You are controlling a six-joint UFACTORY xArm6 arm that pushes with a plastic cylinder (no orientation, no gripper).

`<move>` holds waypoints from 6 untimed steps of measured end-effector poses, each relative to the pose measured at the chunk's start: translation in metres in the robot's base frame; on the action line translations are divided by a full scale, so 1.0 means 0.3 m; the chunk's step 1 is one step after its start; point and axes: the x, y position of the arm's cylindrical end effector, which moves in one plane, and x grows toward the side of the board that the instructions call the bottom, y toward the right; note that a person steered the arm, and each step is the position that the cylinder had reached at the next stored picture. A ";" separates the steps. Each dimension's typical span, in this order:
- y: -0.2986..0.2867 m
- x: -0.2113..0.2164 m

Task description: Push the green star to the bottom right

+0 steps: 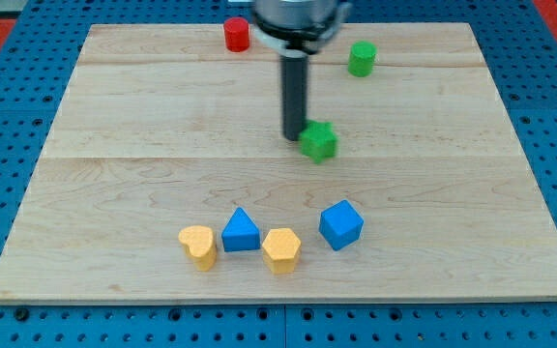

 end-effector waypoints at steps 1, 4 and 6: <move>0.270 0.146; 0.424 0.059; 0.411 0.327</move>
